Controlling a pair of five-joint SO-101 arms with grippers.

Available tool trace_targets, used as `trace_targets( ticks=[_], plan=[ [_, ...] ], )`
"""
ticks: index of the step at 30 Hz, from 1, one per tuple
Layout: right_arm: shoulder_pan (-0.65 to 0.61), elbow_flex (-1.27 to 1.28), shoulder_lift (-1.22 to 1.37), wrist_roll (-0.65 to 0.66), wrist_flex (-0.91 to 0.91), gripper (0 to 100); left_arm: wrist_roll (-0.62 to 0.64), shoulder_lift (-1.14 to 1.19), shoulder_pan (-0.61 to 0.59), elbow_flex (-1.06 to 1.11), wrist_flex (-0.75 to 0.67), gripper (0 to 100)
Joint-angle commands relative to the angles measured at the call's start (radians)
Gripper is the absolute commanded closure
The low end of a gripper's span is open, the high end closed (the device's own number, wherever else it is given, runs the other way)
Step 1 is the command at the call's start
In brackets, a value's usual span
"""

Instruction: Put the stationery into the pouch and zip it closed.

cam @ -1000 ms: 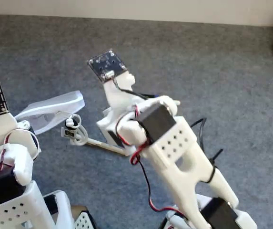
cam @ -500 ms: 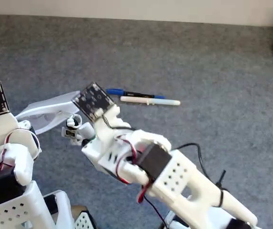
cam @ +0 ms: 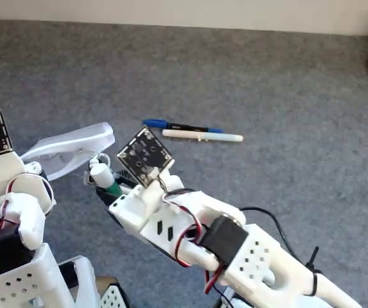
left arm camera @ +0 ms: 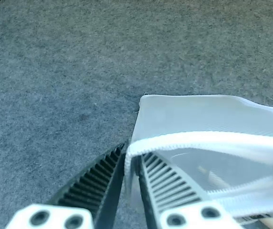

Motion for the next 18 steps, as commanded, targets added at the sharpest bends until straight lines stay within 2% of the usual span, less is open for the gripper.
trace_targets(
  ticks=[1,4,8,18],
  plan=[
    [-0.010,-0.010,-0.085,-0.006,-0.033,99.3,0.011,0.001,0.021,-0.024,-0.043,99],
    [-0.010,-0.010,-0.124,-0.006,-0.053,99.3,0.011,0.001,0.021,-0.024,-0.043,99],
    [-0.010,0.019,-0.133,-0.002,-0.185,99.3,0.011,0.001,0.021,-0.024,-0.043,99],
    [-0.058,0.237,-0.133,0.000,-0.794,99.3,0.011,-0.001,0.021,-0.010,-0.052,99]
  ],
)
